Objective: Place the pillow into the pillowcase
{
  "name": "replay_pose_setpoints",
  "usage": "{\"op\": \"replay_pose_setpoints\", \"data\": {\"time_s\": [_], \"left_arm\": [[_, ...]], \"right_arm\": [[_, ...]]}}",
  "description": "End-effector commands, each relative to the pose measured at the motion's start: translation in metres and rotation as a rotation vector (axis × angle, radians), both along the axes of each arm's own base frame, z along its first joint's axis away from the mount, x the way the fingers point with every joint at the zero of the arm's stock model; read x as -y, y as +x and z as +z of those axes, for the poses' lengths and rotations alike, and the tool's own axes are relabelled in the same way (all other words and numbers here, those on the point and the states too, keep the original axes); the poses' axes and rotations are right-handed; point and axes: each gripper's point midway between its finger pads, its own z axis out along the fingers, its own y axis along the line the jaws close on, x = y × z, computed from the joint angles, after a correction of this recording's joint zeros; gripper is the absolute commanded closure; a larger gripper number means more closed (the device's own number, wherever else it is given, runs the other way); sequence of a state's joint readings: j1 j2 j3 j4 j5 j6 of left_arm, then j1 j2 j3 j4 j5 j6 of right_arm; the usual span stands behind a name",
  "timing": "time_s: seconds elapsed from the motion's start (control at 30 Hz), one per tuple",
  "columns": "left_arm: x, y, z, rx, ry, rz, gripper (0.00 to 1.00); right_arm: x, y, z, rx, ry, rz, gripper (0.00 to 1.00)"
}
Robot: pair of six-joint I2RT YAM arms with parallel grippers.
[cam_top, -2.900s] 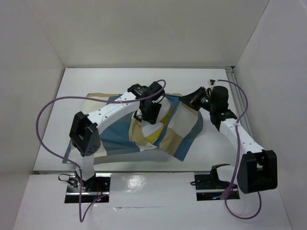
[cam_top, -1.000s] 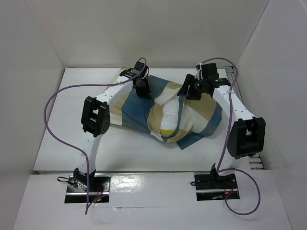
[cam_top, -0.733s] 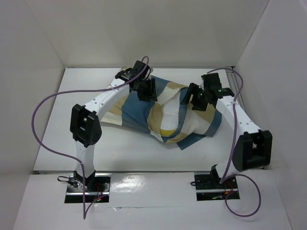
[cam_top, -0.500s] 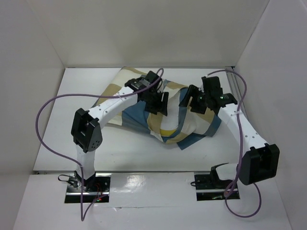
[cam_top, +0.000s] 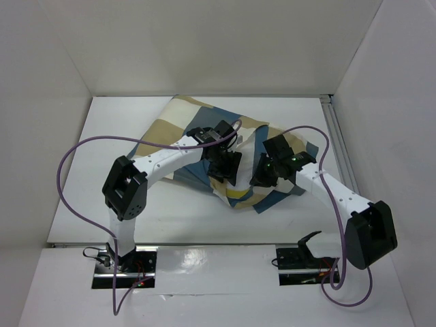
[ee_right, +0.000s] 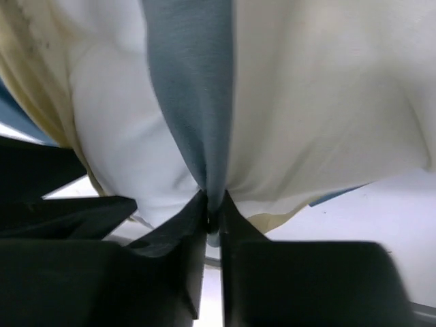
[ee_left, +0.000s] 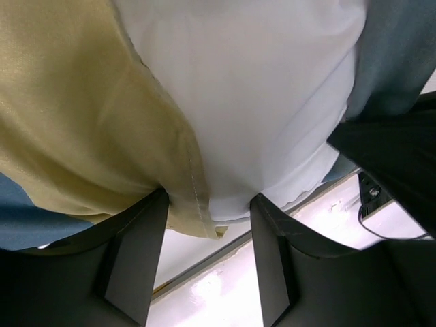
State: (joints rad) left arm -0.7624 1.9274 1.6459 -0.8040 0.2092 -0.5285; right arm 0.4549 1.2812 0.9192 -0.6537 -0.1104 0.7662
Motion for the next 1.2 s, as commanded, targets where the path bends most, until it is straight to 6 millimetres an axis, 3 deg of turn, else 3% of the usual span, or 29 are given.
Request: {"op": "replay_pose_setpoints", "data": {"time_s": [0.0,0.07,0.2,0.23,0.27,0.3,0.37,0.4,0.43,0.47,0.5,0.57,0.63,0.73,0.87,0.93,0.97,1.03,1.07,1.17], "left_arm": [[0.005,0.010,0.016,0.067,-0.030,0.004,0.37],[0.010,0.015,0.014,0.068,-0.031,0.004,0.39],[0.021,0.034,0.012,0.083,-0.042,0.030,0.40],[0.034,0.047,0.026,0.113,-0.079,0.041,0.40],[0.034,0.047,0.011,0.091,-0.057,0.041,0.40],[0.044,0.069,0.011,0.121,-0.065,0.058,0.40],[0.052,0.086,0.010,0.131,-0.074,0.069,0.40],[0.057,0.100,0.020,0.157,-0.098,0.082,0.40],[0.061,0.105,0.016,0.158,-0.099,0.082,0.40],[0.059,0.112,-0.002,0.133,-0.074,0.092,0.40],[0.059,0.124,0.002,0.156,-0.082,0.109,0.40],[0.056,0.130,-0.016,0.119,-0.069,0.137,0.41],[0.056,0.133,-0.018,0.097,-0.093,0.147,0.42],[0.049,0.138,-0.035,0.060,-0.095,0.181,0.43],[0.051,0.138,-0.032,0.064,-0.116,0.184,0.43],[0.052,0.140,-0.031,0.072,-0.123,0.184,0.45],[0.053,0.140,-0.031,0.067,-0.125,0.193,0.47],[0.053,0.140,-0.033,0.068,-0.126,0.193,0.48],[0.053,0.140,-0.034,0.068,-0.126,0.193,0.48],[0.051,0.140,-0.036,0.076,-0.123,0.197,0.50]], "right_arm": [[0.007,0.010,0.003,0.065,-0.033,-0.082,0.86],[0.012,0.011,0.010,0.089,-0.038,-0.110,1.00],[0.018,0.012,0.025,0.137,-0.042,-0.128,1.00],[0.021,0.009,0.025,0.124,-0.059,-0.132,1.00],[0.023,0.007,0.026,0.119,-0.068,-0.124,1.00],[0.023,0.007,0.032,0.128,-0.077,-0.107,1.00],[0.023,0.001,0.036,0.107,-0.082,-0.079,1.00],[0.023,0.002,0.046,0.129,-0.079,-0.067,1.00],[0.021,0.001,0.049,0.127,-0.072,-0.051,1.00],[0.019,0.000,0.053,0.127,-0.063,-0.035,1.00],[0.019,-0.001,0.055,0.130,-0.068,-0.027,1.00],[0.017,0.000,0.065,0.144,-0.059,-0.011,1.00],[0.018,0.003,0.071,0.149,-0.072,-0.007,1.00],[0.025,0.000,0.069,0.122,-0.113,-0.020,1.00],[0.031,0.000,0.069,0.123,-0.143,-0.037,1.00],[0.035,-0.003,0.065,0.109,-0.160,-0.040,0.95],[0.035,-0.003,0.065,0.108,-0.160,-0.040,1.00],[0.034,-0.001,0.060,0.099,-0.158,-0.048,1.00],[0.029,-0.001,0.062,0.101,-0.135,-0.037,1.00],[-0.002,0.012,0.099,0.230,0.023,0.062,1.00]]}}
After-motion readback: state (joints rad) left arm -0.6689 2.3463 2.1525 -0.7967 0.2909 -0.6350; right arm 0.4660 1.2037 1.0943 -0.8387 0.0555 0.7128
